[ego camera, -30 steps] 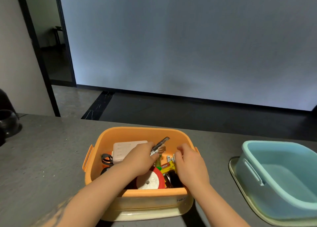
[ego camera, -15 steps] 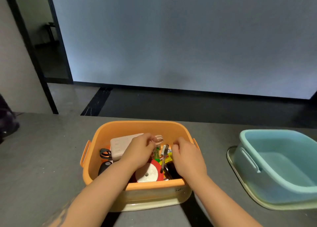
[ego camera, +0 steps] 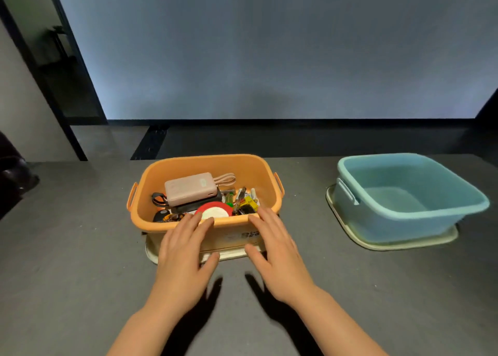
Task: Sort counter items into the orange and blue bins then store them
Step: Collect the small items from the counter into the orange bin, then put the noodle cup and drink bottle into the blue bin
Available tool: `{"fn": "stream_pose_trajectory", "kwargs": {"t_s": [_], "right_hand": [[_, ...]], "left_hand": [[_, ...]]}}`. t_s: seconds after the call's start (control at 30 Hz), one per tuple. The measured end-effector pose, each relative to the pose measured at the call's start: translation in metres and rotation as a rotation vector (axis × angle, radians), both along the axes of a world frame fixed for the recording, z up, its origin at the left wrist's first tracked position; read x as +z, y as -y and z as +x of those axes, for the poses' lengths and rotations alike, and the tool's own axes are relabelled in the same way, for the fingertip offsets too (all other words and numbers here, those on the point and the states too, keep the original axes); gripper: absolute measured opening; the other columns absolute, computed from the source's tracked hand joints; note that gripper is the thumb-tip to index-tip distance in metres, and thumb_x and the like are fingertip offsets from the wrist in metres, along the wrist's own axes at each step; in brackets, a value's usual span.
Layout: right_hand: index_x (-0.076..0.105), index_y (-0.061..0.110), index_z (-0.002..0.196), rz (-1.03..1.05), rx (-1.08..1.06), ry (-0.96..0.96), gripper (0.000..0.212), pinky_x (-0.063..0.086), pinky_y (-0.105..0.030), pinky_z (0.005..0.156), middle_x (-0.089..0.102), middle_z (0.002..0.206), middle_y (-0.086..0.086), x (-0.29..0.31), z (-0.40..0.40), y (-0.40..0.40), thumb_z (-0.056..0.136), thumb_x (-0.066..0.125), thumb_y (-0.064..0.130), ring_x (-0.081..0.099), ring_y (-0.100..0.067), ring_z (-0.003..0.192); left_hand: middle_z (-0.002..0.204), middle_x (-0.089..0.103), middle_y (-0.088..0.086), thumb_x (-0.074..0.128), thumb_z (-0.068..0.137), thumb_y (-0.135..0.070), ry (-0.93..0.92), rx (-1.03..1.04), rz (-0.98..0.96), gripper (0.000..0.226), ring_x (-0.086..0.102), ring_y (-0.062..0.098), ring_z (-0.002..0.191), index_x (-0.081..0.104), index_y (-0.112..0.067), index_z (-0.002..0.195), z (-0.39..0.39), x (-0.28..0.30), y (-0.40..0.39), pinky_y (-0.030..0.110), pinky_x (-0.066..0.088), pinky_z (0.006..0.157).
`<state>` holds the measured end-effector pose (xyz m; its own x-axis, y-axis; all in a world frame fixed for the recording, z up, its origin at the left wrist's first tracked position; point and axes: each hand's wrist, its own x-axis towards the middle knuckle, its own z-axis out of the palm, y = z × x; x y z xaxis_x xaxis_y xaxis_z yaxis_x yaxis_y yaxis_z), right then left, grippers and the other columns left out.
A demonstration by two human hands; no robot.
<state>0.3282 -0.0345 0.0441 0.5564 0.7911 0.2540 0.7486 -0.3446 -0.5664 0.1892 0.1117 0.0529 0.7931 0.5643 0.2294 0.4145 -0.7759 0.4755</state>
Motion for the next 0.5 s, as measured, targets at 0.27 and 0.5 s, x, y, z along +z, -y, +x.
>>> {"fn": "stream_pose_trajectory", "kwargs": {"t_s": [0.27,0.5], "right_hand": [[0.047,0.033,0.131,-0.125,-0.373,-0.133,0.040,0.040,-0.026,0.088,0.049,0.133,0.016,0.030,-0.019,0.097,0.091,0.052,0.034,0.052,-0.003,0.104],[0.048,0.031,0.131,-0.248,-0.823,-0.236,0.041,0.045,-0.031,0.095,0.054,0.134,0.011,0.022,-0.115,0.216,0.091,0.050,0.042,0.052,-0.012,0.119]], "left_hand": [[0.131,0.052,-0.014,0.059,0.090,-0.031,0.079,-0.174,-0.270,0.030,0.046,0.006,0.121,0.056,-0.031,0.121,0.009,0.027,0.058,0.024,0.036,0.098],[0.102,0.063,-0.020,0.059,0.090,-0.034,-0.120,-0.696,-0.261,0.018,0.059,0.002,0.099,0.059,-0.038,0.108,0.021,0.021,0.122,0.030,0.046,0.085]]}}
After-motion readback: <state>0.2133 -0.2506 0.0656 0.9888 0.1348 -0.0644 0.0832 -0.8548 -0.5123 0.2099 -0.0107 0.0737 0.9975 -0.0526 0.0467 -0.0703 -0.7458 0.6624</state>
